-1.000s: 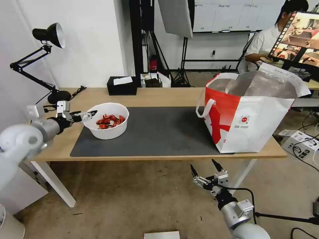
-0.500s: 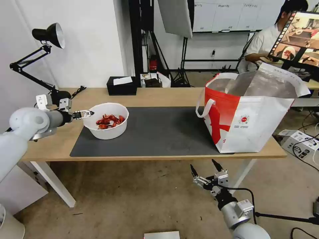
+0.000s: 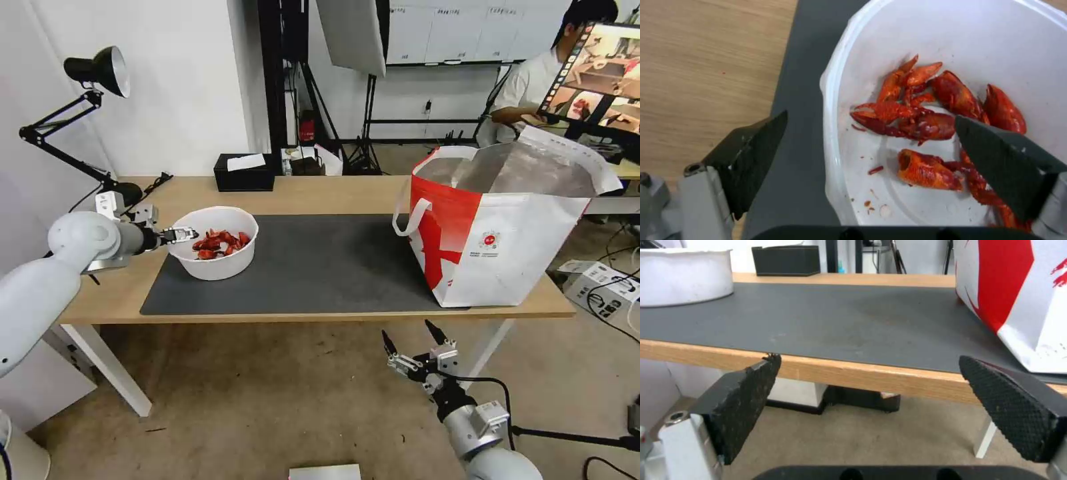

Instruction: Pick up the trash from the table and place it into the takeout bag.

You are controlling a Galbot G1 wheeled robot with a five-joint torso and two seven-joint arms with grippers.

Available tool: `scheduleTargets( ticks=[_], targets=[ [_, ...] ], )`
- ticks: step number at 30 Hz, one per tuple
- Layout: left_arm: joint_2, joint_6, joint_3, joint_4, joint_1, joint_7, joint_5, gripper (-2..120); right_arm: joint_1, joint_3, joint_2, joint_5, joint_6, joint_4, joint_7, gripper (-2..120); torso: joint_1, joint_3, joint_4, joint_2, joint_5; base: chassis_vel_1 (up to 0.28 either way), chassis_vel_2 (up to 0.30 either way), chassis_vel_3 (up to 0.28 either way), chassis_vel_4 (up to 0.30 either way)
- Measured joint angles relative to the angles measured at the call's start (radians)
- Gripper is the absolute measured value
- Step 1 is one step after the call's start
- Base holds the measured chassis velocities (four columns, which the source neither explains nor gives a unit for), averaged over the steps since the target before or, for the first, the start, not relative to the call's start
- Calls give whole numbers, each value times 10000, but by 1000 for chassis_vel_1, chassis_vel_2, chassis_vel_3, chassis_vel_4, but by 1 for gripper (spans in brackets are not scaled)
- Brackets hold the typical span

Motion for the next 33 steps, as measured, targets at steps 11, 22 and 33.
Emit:
scheduleTargets(
  ticks=[11, 22, 33],
  targets=[
    [93, -14, 363, -28, -192, -444, -278, 72, 0, 0, 0, 0, 0, 0, 0, 100, -1, 0, 1, 0, -1, 0, 0, 0, 0],
    [102, -33, 544, -100, -192, -683, -395, 33, 0, 0, 0, 0, 1, 0, 0, 100, -1, 0, 1, -1, 0, 0, 0, 0, 0],
    [113, -45, 436, -236, -128, -873, -509, 0, 0, 0, 0, 0, 0, 0, 0, 100, -1, 0, 0, 0, 0, 0, 0, 0, 0]
  ],
)
